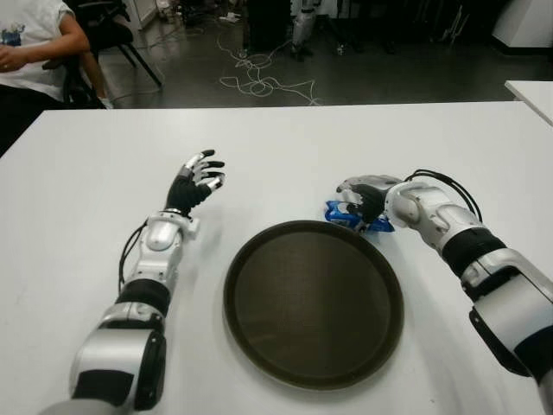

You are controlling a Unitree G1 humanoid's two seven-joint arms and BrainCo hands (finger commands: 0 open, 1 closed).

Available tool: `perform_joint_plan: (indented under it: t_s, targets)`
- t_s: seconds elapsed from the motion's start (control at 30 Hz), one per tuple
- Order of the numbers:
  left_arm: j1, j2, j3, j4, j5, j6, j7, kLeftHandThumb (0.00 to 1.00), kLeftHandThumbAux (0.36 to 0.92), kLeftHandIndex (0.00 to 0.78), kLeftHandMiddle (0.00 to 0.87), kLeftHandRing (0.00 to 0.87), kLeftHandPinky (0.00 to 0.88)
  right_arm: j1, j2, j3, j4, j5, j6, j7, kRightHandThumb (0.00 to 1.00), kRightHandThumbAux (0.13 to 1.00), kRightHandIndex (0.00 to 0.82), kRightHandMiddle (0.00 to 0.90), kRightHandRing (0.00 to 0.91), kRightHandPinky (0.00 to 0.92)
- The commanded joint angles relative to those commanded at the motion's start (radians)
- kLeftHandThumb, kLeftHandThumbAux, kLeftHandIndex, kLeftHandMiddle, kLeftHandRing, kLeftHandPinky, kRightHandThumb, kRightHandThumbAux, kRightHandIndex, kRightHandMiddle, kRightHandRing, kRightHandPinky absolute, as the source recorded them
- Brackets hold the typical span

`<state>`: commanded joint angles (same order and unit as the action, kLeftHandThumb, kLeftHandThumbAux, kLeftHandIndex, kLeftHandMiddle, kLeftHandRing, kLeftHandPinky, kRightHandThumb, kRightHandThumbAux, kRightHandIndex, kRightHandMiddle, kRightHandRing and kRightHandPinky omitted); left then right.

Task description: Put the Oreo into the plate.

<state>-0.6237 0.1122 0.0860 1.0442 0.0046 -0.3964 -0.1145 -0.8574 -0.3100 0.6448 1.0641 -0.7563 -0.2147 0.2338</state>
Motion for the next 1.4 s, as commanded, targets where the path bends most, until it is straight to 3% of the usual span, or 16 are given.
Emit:
perform_joint_plan:
  t_s: [0.43,0.6,0.8,0.87,0.97,1.17,1.4]
  targets:
    - [0.003,-0.002,-0.004,-0.009,0.004,-0.001,0.007,0.350,0.793,0.157,0.277,0.283,0.282,-0.005,0.016,0.013,0.035,-0.005,-0.012,-0.063,0.000,0.801,0.071,0.067,0.064,0.085]
    - [0.004,0.000,-0.007,-0.005,0.007,-0.016,0.003,0.351,0.785,0.170,0.284,0.289,0.303,0.004,0.004,0.004,0.011,-0.001,-0.027,-0.122,0.000,0.822,0.132,0.138,0.130,0.118]
    - [0.002,0.002,-0.009,0.000,0.008,-0.020,0.004,0.372,0.785,0.170,0.285,0.291,0.304,0.015,-0.001,-0.005,0.008,-0.001,-0.051,-0.218,0.000,0.876,0.318,0.319,0.311,0.331]
    - [0.002,0.002,-0.010,0.001,0.008,-0.021,0.006,0.381,0.783,0.172,0.286,0.293,0.306,0.019,0.000,-0.010,0.011,-0.001,-0.053,-0.265,0.074,0.882,0.417,0.452,0.449,0.475]
    - [0.001,0.001,-0.010,0.001,0.008,-0.022,0.006,0.378,0.778,0.176,0.287,0.293,0.312,0.020,0.001,-0.011,0.018,0.000,-0.055,-0.299,0.134,0.875,0.480,0.561,0.568,0.582]
    - [0.004,0.003,-0.009,-0.005,0.003,-0.018,0.000,0.368,0.777,0.174,0.283,0.290,0.305,0.023,0.006,-0.013,0.025,0.001,-0.050,-0.358,0.177,0.857,0.519,0.653,0.658,0.653]
    - [0.009,0.004,-0.011,-0.013,0.006,-0.017,0.002,0.350,0.776,0.165,0.275,0.281,0.297,0.024,0.005,-0.016,0.032,0.007,-0.059,-0.383,0.173,0.851,0.532,0.692,0.700,0.689]
